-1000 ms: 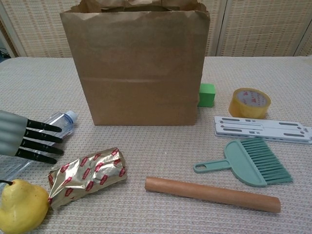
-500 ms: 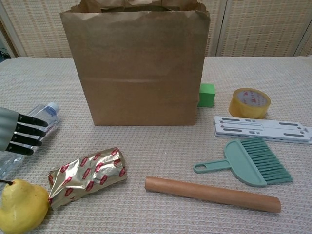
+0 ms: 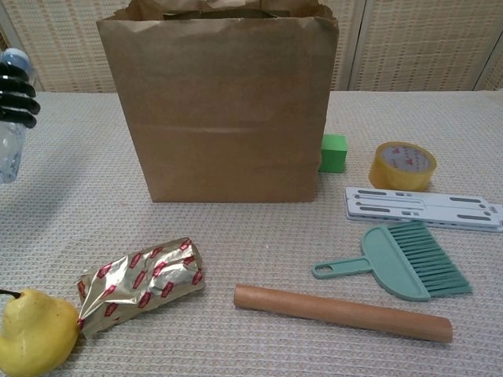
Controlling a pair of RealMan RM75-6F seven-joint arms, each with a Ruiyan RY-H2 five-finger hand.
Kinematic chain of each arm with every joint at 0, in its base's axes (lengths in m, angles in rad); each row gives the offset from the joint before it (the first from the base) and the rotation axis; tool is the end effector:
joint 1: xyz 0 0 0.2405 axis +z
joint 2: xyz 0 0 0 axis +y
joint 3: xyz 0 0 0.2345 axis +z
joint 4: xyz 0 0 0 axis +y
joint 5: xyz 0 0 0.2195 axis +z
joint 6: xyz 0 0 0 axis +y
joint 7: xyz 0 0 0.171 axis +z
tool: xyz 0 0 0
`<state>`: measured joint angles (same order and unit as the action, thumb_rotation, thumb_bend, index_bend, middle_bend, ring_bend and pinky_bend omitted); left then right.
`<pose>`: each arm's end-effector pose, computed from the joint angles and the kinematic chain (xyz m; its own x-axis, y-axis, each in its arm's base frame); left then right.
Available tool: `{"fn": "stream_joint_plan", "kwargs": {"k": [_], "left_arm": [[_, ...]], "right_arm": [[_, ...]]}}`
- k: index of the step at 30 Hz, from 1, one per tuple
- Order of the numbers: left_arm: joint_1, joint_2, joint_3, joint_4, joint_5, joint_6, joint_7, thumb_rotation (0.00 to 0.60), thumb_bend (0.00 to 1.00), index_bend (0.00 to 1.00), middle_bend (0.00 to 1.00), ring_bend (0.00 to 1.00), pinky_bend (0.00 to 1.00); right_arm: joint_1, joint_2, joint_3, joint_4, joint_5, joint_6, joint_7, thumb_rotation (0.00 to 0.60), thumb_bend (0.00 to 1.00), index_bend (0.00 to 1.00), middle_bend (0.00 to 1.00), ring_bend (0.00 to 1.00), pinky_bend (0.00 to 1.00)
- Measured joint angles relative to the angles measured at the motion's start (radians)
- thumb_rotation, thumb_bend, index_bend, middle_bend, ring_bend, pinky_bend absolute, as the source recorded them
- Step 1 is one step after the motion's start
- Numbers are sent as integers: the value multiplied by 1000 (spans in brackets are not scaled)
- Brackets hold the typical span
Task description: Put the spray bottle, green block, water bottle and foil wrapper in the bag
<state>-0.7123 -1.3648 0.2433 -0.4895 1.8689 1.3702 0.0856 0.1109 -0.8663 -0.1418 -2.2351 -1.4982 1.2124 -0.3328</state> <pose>-0.2768 0.3927 0.1372 0.8887 -0.4495 0.0902 -0.1786 -0.5206 -0.8349 -0.1994 -0.1490 0.0981 0.3497 -0.4396 0.8273 -0.9345 -0.1005 0.3416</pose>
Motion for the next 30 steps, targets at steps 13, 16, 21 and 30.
{"fn": "stream_joint_plan", "kwargs": {"k": [13, 16, 21, 30], "left_arm": [[79, -19, -387, -351, -413, 37, -51, 600, 621, 567, 596, 553, 733], [85, -9, -442, -515, -462, 48, -74, 600, 621, 564, 594, 551, 731], [92, 16, -518, -818, -524, 62, -97, 600, 620, 562, 593, 548, 724], [48, 39, -720, -1313, -765, 33, -81, 600, 620, 569, 590, 542, 719]], "right_arm": [[-7, 7, -9, -5, -34, 5, 10, 600, 59, 0, 0, 0, 0], [-9, 11, -10, -6, -42, 7, 16, 600, 60, 0, 0, 0, 0], [-10, 12, -14, -6, -52, 3, 18, 600, 60, 0, 0, 0, 0], [-14, 19, -15, -4, -60, 8, 29, 600, 59, 0, 0, 0, 0]]}}
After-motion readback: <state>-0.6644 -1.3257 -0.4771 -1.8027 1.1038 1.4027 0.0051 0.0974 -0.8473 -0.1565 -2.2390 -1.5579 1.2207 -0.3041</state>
